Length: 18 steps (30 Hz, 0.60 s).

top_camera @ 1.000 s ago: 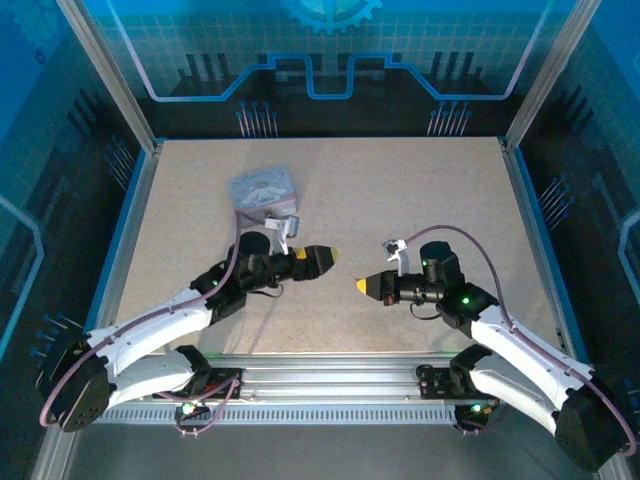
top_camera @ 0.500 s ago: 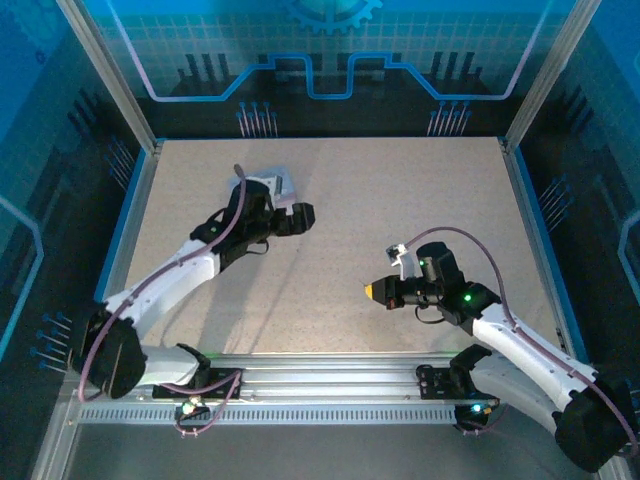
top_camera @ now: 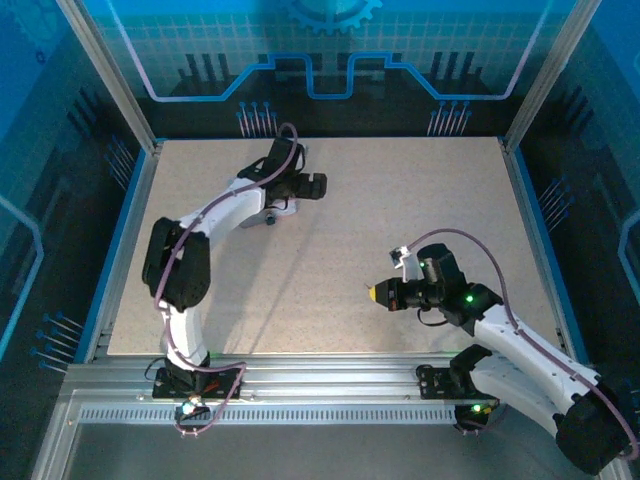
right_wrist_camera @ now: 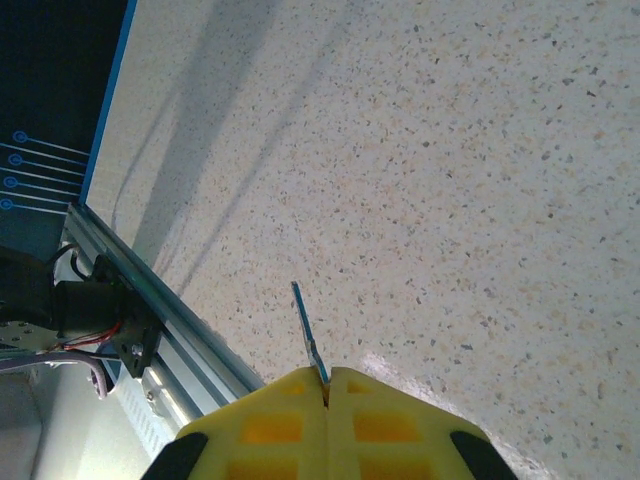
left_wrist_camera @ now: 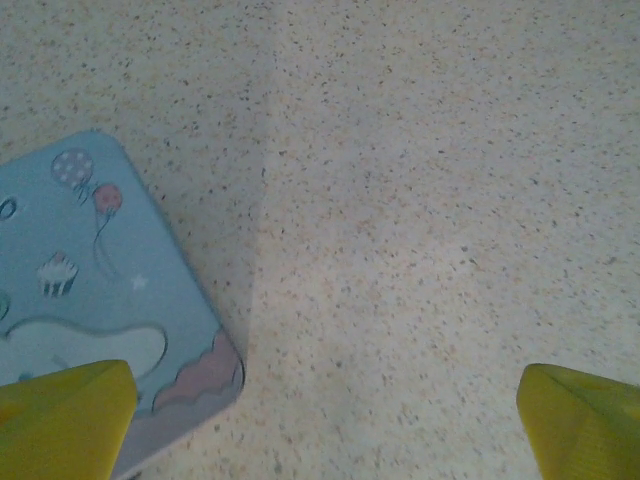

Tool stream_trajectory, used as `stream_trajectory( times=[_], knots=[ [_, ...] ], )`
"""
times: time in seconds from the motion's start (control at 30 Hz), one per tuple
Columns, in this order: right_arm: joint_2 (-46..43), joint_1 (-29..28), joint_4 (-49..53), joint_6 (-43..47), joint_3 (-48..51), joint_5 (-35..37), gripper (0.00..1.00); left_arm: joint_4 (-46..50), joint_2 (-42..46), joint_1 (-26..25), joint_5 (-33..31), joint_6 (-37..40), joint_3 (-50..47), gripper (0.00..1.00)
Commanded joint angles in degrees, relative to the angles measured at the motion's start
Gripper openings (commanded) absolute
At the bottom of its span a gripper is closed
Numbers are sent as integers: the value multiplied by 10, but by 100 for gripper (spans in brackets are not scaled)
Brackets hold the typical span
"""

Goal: Unlock the padlock with the key

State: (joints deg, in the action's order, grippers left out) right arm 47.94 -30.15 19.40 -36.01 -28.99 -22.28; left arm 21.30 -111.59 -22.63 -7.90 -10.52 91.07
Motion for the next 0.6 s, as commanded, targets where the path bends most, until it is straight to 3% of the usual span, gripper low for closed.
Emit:
stream_trajectory(
  times=[0.0,0.57],
  knots=[
    [-21,7,27,-8,-11,11,2,42,-38,5,-10,29,53,99],
    [-28,11,38,-9,-6,17,2,90,-119,14,-18,48,109,99]
  ],
)
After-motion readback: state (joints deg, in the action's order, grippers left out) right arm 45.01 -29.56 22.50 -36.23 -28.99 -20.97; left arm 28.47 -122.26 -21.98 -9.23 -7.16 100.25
